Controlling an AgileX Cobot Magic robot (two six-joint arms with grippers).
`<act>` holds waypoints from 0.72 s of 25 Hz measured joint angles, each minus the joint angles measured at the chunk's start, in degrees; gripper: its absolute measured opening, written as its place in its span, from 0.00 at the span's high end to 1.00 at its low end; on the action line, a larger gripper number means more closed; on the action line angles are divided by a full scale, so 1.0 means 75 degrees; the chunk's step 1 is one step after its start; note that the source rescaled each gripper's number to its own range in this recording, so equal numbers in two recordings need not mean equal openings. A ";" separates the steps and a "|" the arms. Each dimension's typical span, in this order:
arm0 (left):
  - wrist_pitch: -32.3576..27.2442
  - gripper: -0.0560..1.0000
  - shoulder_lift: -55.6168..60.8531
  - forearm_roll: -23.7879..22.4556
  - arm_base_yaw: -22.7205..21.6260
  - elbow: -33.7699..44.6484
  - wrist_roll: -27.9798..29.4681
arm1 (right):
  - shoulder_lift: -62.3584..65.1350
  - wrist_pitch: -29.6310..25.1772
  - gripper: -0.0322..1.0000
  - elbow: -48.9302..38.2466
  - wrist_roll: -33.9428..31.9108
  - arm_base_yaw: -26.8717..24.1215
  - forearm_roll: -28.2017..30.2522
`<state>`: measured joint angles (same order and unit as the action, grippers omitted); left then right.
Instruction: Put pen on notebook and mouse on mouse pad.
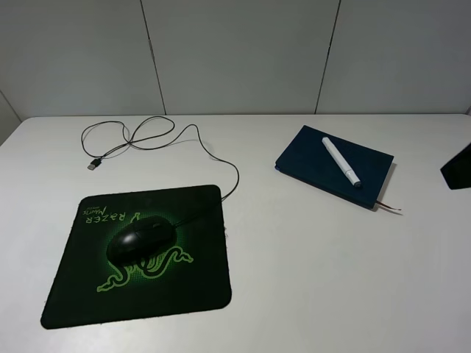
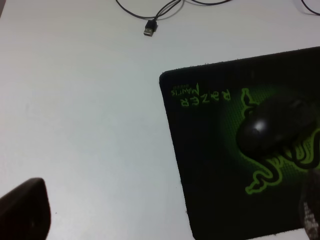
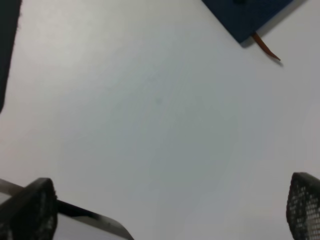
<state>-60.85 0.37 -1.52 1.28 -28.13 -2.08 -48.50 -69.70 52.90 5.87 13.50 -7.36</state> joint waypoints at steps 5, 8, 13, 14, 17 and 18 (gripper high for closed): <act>0.0000 0.00 0.0000 0.0000 0.0000 0.0000 0.0000 | 0.1392 -0.0008 0.00 -0.0603 0.0000 0.0000 0.0000; 0.0000 0.00 0.0000 0.0000 0.0000 0.0000 0.0000 | 0.2226 -0.0015 0.00 -0.1013 0.0000 -0.0013 0.0000; 0.0000 0.00 0.0000 0.0000 0.0000 0.0000 0.0000 | 0.3640 0.0336 0.00 -0.1681 0.0000 -0.0617 -0.0008; 0.0000 0.00 0.0000 0.0000 0.0000 0.0000 0.0000 | 0.3910 0.0458 0.00 -0.1810 0.0000 -0.0768 -0.0008; 0.0000 0.00 0.0000 0.0000 0.0000 0.0000 0.0000 | 0.4591 0.0883 0.00 -0.2161 0.0000 -0.1297 -0.0008; 0.0000 0.00 0.0000 0.0000 0.0000 0.0000 0.0000 | 0.4799 0.0986 0.00 -0.2290 0.0000 -0.1434 -0.0008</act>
<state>-60.85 0.37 -1.52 1.28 -28.13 -2.08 -12.51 -62.31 35.73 5.87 2.75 -7.42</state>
